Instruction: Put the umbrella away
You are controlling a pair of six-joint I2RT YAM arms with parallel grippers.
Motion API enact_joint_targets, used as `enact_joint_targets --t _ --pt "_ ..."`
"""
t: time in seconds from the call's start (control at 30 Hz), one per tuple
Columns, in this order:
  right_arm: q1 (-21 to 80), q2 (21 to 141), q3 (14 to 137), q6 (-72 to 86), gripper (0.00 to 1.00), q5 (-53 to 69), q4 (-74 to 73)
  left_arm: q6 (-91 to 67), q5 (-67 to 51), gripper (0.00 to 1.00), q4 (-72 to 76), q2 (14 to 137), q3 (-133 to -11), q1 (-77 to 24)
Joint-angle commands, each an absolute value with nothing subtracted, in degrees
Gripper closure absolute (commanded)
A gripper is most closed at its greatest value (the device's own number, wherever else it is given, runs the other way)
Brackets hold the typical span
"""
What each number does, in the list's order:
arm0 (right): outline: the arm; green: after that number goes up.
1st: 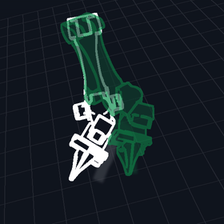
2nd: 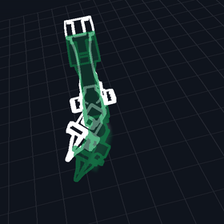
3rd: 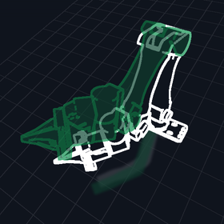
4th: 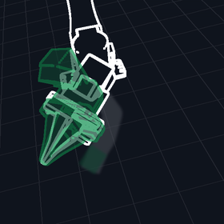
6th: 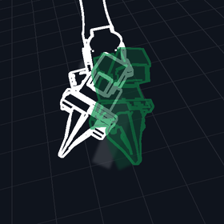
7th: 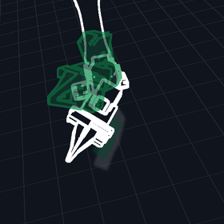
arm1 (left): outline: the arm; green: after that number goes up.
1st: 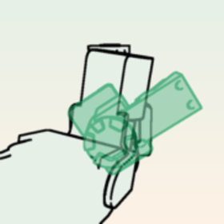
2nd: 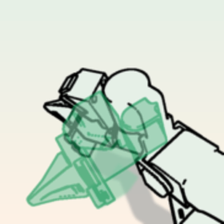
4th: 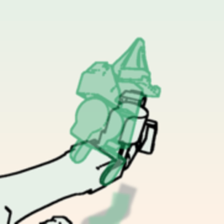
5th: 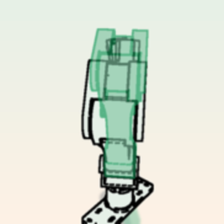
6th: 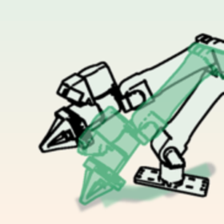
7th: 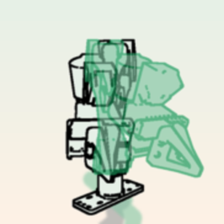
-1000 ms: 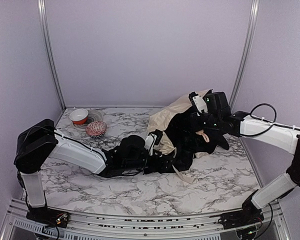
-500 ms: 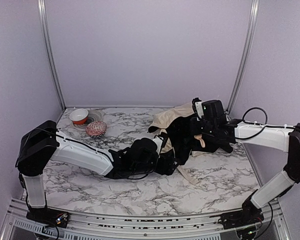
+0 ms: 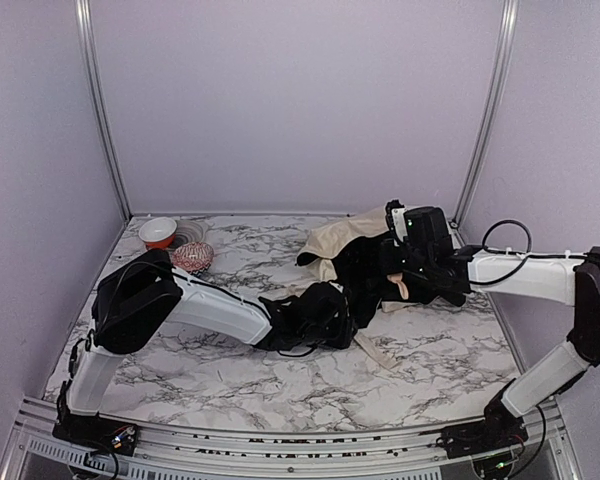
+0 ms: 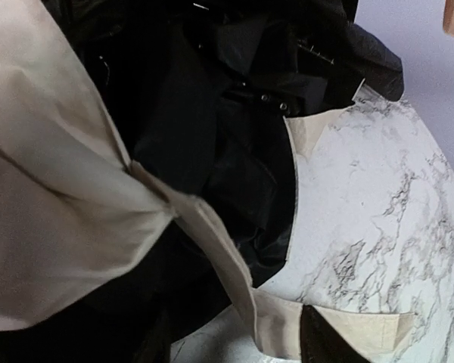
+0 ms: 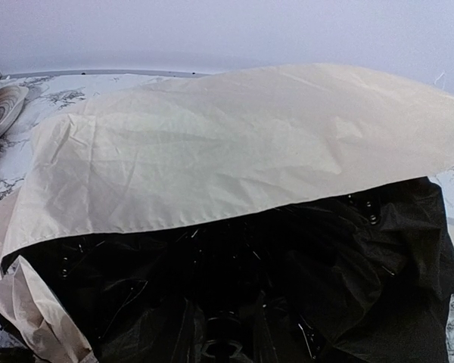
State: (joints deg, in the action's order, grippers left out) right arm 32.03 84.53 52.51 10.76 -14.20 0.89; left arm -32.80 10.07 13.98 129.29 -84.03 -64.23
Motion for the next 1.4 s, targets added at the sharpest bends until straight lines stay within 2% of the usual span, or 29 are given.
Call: enact_joint_targets --t 0.0,0.07,0.1,0.23,0.37,0.53,0.73,0.8,0.87,1.0,1.17,1.37 --pt "32.53 83.56 52.16 10.66 1.00 -13.37 3.90 -33.24 9.64 0.68 9.80 130.07 -86.36 -63.84" --pt "32.42 82.98 51.64 10.55 1.00 -11.44 3.01 -32.98 8.81 0.92 11.00 129.10 -84.69 -63.74" --pt "32.26 82.71 51.53 10.33 1.00 -10.37 2.18 -32.64 7.97 1.00 11.67 128.24 -83.66 -63.65" --pt "31.24 82.01 50.26 8.45 1.00 -6.40 -1.11 -27.94 2.97 1.00 13.97 122.41 -79.54 -63.57" --pt "30.80 83.77 48.52 7.30 0.80 -5.10 -3.65 -20.04 -8.74 1.00 14.34 115.77 -75.36 -63.46" --pt "30.58 89.73 50.45 5.54 0.65 -4.09 -4.59 -11.85 -16.45 1.00 13.52 107.32 -68.06 -63.47" --pt "30.58 97.33 55.85 3.68 0.47 -4.10 -7.84 -5.43 -18.65 1.00 7.87 102.11 -65.05 -63.42" --pt "30.57 98.48 56.61 3.88 0.44 -6.78 -8.84 -3.97 -19.91 1.00 4.64 101.16 -64.87 -63.45" --pt "30.54 98.68 56.30 3.78 0.46 -7.94 -9.29 -2.43 -21.13 1.00 2.75 99.77 -64.51 -63.37" --pt "30.50 96.12 53.97 1.92 0.75 -5.75 -8.50 2.40 -22.04 1.00 -1.67 96.93 -63.56 -63.30" --pt "30.37 89.46 53.27 -2.62 1.00 -0.11 -8.69 9.17 -21.91 1.00 -10.11 92.94 -62.62 -63.02" --pt "26.54 79.34 57.20 -7.89 1.00 3.84 -8.55 12.94 -19.49 1.00 -10.07 89.73 -56.79 -62.31"
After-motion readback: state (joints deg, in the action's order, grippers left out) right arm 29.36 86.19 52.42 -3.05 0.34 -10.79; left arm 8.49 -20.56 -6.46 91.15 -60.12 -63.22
